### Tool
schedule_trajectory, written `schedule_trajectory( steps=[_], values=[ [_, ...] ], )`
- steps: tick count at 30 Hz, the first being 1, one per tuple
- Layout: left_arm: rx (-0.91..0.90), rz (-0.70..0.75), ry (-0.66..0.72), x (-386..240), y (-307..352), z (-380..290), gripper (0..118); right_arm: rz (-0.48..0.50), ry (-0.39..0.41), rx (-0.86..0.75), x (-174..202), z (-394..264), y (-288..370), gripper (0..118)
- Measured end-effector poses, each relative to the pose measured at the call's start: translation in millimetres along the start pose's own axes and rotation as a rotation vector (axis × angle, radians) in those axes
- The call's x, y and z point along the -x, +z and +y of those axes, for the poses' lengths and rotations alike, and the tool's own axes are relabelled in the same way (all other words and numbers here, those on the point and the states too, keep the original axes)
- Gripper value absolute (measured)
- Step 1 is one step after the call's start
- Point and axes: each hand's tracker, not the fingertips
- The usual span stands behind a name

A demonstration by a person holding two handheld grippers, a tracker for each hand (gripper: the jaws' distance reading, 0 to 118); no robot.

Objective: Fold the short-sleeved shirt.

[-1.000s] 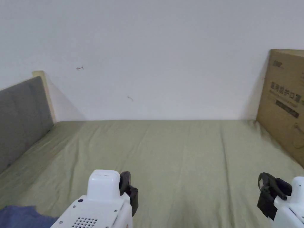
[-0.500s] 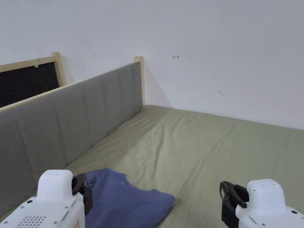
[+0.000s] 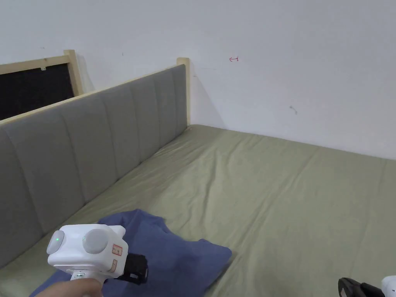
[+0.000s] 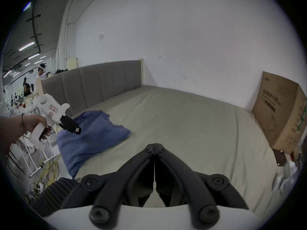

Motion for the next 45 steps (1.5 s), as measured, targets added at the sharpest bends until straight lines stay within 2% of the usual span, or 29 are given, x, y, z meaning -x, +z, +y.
schedule_trajectory(
  steps=[1,4,6,8,15,17,18,20,21,22,24,27,32,34,38,40,45],
  values=[
    [0.073,0.011,0.011,1.5,-14.2,3.3,104,-0.003,-0.006,0.016,-2.6,-3.9,0.1,0],
    [0.113,-0.013,-0.013,1.5,-46.6,0.3,105,-0.007,-0.013,0.057,-8.8,-10.3,-2.9,0],
    [0.232,0.019,-0.025,-3.3,-74.1,-1.0,108,-0.007,-0.020,0.078,-11.7,-14.1,-5.0,0],
    [0.157,0.049,-0.063,1.0,-83.0,4.5,111,-0.003,-0.033,0.098,-14.2,-16.8,-8.5,0],
    [0.148,0.081,-0.097,-2.8,-75.6,-1.6,110,0.027,-0.059,0.121,-12.0,-19.3,-16.3,0],
    [0.117,0.084,-0.129,-8.3,-63.6,-12.7,95,0.037,-0.051,0.120,-11.0,-19.2,-16.2,0],
    [0.075,0.089,-0.158,-7.3,-56.9,-13.8,80,0.041,-0.048,0.119,-10.8,-19.1,-14.5,0],
    [-0.004,0.085,-0.175,-6.0,-38.6,-17.4,7,0.048,-0.042,0.112,-11.9,-19.2,-10.0,0],
    [-0.035,0.089,-0.177,-2.9,-30.0,-18.8,1,0.048,-0.040,0.109,-11.9,-18.6,-7.7,0],
    [-0.071,0.116,-0.180,1.0,-19.4,-21.5,1,0.049,-0.040,0.105,-13.1,-18.6,-5.4,0],
    [-0.131,0.019,-0.142,14.9,4.6,-25.0,1,0.045,-0.041,0.094,-16.2,-19.0,-0.5,0],
    [-0.235,0.077,-0.158,20.2,49.1,-30.8,1,0.037,-0.053,0.075,-23.4,-18.8,9.1,0],
    [-0.459,0.077,-0.140,19.3,136.7,-30.1,1,0.014,-0.084,-0.003,-35.1,-14.2,35.4,0],
    [-0.584,0.073,-0.171,7.2,179.0,-29.2,1,-0.013,-0.101,-0.067,-42.0,-10.4,48.4,0],
    [-0.765,-0.037,-0.273,-49.2,267.6,-18.9,1,-0.055,-0.158,-0.185,-59.4,0.6,81.3,0],
    [-0.825,-0.120,-0.336,-99.0,305.1,-17.9,1,-0.094,-0.174,-0.231,-70.9,6.1,98.5,0],
    [-0.923,-0.371,-0.448,-209.9,357.6,-16.7,1,-0.203,-0.200,-0.312,-104.6,12.9,142.3,0]
  ],
)
